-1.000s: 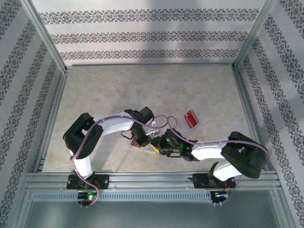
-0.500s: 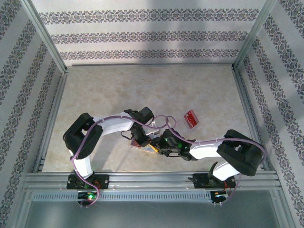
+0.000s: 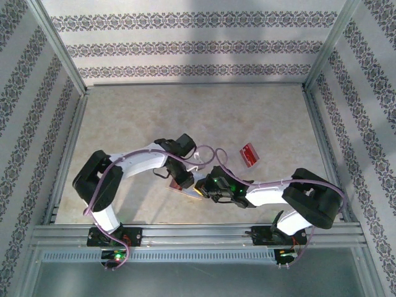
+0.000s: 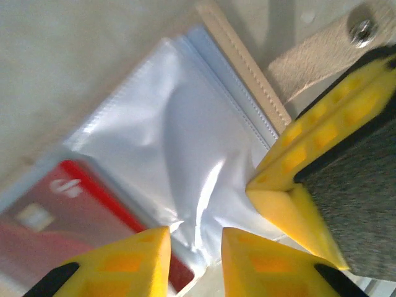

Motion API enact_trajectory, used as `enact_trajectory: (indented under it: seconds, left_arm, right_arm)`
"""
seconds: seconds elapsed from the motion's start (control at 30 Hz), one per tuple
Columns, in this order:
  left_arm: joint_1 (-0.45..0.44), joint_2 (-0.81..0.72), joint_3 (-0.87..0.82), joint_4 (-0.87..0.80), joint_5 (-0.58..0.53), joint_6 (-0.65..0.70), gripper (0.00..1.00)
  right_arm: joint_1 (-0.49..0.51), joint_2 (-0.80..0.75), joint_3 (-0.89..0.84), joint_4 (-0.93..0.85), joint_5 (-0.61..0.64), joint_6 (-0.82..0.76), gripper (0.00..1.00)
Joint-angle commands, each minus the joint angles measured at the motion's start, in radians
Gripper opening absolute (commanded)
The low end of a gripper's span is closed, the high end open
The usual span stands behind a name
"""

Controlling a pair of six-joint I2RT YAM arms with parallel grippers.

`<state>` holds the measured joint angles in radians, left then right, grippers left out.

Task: Put the credit cards into the card holder

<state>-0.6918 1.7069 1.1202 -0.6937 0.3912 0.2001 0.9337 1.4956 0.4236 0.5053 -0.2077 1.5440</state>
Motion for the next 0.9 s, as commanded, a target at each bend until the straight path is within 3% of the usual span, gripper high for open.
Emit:
enact_trajectory:
  seconds: [0.0, 0.3, 0.53, 0.7, 0.87]
  left_arm:
    - [0.057, -0.079, 0.041, -0.052, 0.004, -0.008, 0.35]
    - [0.246, -0.193, 0.035, -0.015, 0.021, -0.095, 0.58]
    - [0.358, -0.207, 0.014, 0.039, 0.014, -0.158, 0.64]
    - [0.380, -0.230, -0.020, 0.063, 0.015, -0.150, 0.66]
    - [0.409, -0.251, -0.043, 0.078, 0.001, -0.128, 0.67]
  right_arm:
    - [0.001, 0.025, 0.049, 0.016, -0.038, -0.047, 0.00]
    - [-0.010, 0.125, 0.239, -0.093, -0.158, -0.162, 0.00]
    - [-0.012, 0.245, 0.369, -0.175, -0.207, -0.229, 0.00]
    - [-0.015, 0.343, 0.447, -0.178, -0.246, -0.251, 0.22]
    - [-0.018, 0.397, 0.522, -0.211, -0.265, -0.287, 0.30]
